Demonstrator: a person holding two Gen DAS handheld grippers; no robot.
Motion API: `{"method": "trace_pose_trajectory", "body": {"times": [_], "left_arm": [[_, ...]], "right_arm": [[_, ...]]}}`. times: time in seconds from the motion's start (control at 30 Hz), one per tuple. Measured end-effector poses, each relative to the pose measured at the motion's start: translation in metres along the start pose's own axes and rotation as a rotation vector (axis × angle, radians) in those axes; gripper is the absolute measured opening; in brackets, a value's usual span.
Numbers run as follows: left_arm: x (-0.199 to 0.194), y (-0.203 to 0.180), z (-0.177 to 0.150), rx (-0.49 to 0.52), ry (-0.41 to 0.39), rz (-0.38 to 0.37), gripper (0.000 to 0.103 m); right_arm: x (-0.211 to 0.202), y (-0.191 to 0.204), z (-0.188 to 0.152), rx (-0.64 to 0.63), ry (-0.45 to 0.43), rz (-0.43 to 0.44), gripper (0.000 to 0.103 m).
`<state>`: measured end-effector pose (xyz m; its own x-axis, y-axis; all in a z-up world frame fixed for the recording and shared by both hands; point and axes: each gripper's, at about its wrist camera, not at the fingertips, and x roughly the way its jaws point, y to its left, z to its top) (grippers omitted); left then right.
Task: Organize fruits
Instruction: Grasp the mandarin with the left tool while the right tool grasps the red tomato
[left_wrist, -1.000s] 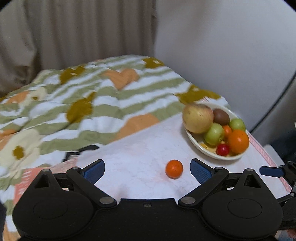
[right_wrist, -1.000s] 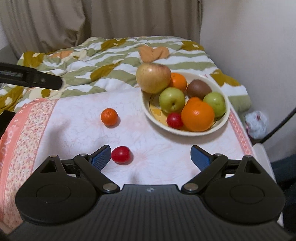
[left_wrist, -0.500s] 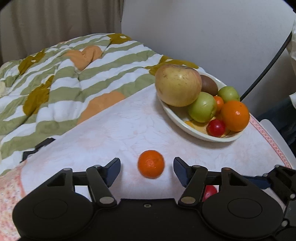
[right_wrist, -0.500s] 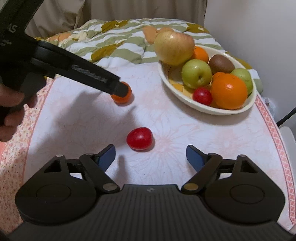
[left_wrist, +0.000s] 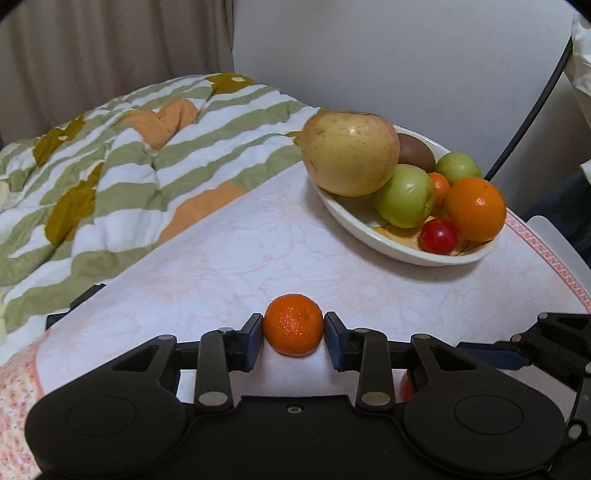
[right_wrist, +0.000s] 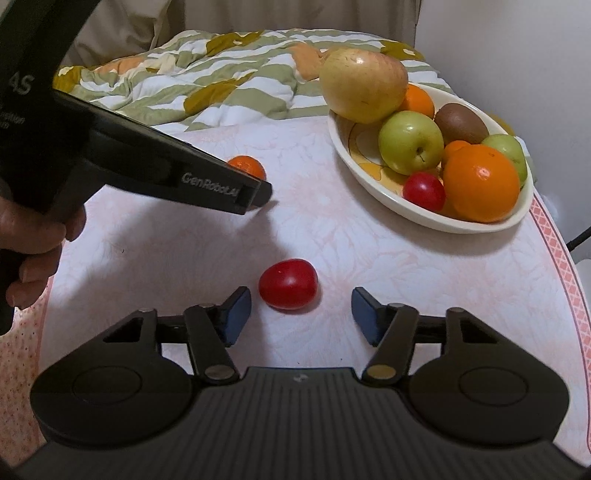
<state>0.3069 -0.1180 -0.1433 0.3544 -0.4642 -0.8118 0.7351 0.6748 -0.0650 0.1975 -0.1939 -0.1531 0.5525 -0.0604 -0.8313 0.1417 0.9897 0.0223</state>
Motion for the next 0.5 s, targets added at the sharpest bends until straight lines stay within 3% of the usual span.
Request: {"method": "trace_pose_trajectory", "body": {"times": [0.23, 0.33, 0.5], "left_arm": [[-0.011, 0.013, -0.008, -0.045, -0.012, 0.027, 0.039], [-0.017, 0.016, -0.011, -0.067, -0.019, 0.042, 0.039], [-0.037, 0.019, -0.016, -0.106, -0.046, 0.073, 0.039]], "right_arm": [[0.003, 0.004, 0.005, -0.03, -0.009, -0.008, 0.067], [0.004, 0.007, 0.006, -0.052, -0.013, 0.006, 0.05], [-0.001, 0.011, 0.008, -0.065, -0.024, 0.017, 0.05]]}}
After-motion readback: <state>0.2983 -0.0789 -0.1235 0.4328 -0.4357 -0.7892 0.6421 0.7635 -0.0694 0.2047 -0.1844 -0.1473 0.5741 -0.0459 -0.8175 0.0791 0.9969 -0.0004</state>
